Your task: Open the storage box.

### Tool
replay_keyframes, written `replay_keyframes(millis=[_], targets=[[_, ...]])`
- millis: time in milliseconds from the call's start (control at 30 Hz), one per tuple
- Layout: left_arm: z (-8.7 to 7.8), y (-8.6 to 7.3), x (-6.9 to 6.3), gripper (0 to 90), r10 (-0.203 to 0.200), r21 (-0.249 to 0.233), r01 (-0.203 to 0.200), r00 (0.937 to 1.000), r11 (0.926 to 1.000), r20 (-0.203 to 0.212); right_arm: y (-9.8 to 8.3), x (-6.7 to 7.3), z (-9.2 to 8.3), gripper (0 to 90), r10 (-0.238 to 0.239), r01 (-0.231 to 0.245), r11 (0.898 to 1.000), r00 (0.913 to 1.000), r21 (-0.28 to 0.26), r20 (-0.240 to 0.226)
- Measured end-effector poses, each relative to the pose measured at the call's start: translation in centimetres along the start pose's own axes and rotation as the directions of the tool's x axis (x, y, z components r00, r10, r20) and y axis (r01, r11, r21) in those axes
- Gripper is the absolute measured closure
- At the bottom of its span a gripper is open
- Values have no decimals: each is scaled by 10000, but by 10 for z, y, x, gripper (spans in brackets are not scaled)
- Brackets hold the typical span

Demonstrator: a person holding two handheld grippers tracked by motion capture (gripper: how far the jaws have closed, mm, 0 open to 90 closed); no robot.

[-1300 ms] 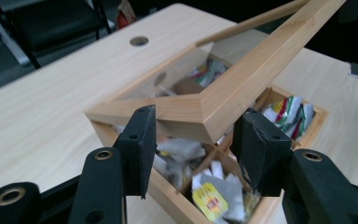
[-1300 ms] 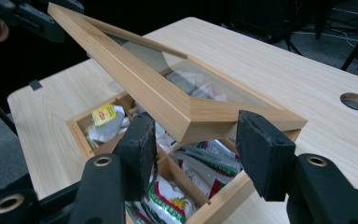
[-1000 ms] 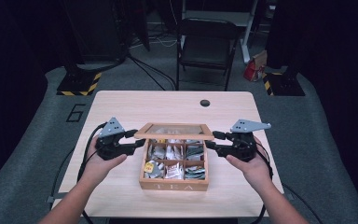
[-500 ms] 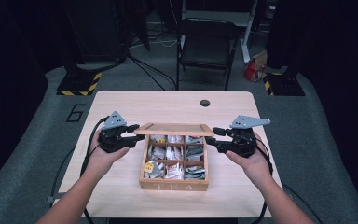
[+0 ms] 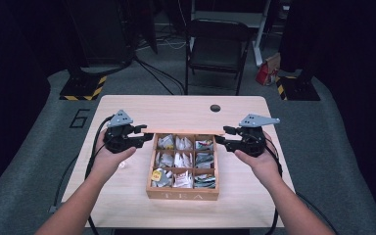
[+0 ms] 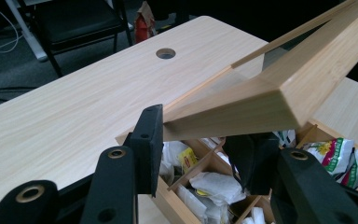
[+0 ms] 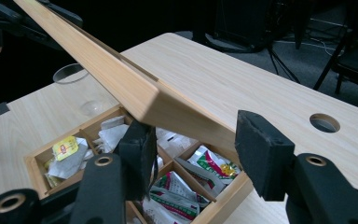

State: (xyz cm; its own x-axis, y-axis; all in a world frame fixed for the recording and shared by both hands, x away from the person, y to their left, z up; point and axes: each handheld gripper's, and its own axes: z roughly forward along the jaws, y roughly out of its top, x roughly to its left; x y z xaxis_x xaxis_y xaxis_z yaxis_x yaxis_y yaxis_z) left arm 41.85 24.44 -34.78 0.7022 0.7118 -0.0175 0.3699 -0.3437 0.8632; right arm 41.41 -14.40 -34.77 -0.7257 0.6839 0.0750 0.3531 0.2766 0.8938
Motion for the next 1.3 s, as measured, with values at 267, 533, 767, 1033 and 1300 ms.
replay_keyframes(millis=[267,533,767,1033,1300], targets=[[3,8,5,578,-47,-12,47,10000,10000,-4,0,-10,13,492,-97,96,9999,9999,120,98],[5,12,10,580,-51,-76,51,10000,10000,10,0,-18,23,512,168,-167,9996,9999,213,-30],[7,17,13,585,-72,-106,71,10000,9999,-34,3,-26,29,560,464,-465,9988,9989,166,58],[8,19,15,587,-65,-208,65,10000,9998,-42,5,-27,30,567,387,-388,9991,9992,152,94],[9,18,18,587,-65,-389,65,10000,9992,5,9,-28,30,573,323,-326,9992,9994,229,150]])
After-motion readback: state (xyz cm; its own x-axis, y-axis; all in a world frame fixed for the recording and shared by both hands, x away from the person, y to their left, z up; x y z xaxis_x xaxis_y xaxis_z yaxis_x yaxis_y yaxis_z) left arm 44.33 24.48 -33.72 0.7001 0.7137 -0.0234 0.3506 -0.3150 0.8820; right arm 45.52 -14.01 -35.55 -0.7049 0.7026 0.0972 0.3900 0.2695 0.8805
